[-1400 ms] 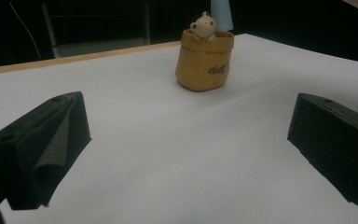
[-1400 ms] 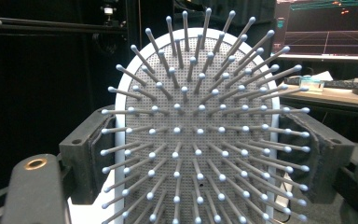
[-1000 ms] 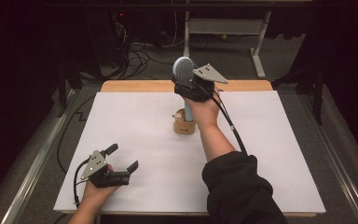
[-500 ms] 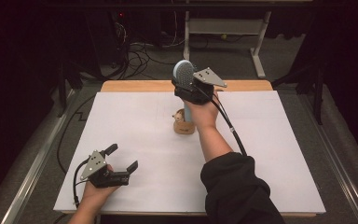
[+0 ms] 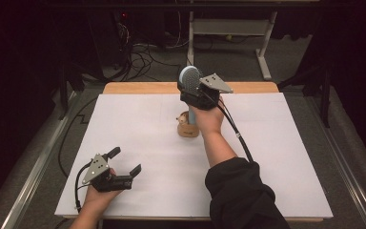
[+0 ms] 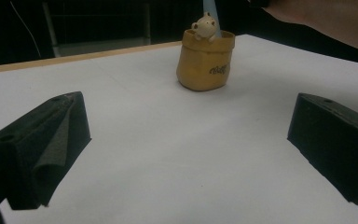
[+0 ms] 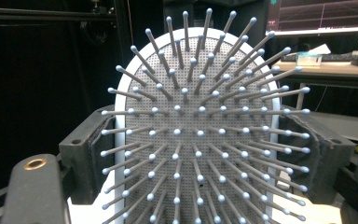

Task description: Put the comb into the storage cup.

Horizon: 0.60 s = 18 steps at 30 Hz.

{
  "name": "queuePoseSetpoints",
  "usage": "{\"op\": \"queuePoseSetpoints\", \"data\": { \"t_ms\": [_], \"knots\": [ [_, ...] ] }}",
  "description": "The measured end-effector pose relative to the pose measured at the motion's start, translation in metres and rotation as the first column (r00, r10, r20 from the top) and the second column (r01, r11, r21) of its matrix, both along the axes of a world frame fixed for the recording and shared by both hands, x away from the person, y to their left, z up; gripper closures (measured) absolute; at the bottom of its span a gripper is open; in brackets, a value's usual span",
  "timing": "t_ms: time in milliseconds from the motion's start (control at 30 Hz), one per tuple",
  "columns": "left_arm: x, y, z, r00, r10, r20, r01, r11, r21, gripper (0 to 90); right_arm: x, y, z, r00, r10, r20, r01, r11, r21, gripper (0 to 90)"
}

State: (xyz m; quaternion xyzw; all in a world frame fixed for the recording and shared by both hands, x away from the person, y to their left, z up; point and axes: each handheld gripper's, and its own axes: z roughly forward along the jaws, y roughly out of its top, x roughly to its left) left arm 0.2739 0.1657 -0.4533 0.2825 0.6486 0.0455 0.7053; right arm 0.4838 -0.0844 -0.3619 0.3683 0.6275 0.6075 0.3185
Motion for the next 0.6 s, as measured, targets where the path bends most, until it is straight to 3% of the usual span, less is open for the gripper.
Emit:
{"op": "queuePoseSetpoints", "data": {
  "t_ms": [600],
  "knots": [
    [-0.001, -0.003, 0.000, 1.0000, -0.006, -0.008, 0.006, 1.0000, -0.003, 0.0, -0.001, -0.006, -0.020, 0.9989, -0.016, -0.044, 0.016, 0.9999, -0.002, 20.2]
  ]
}}
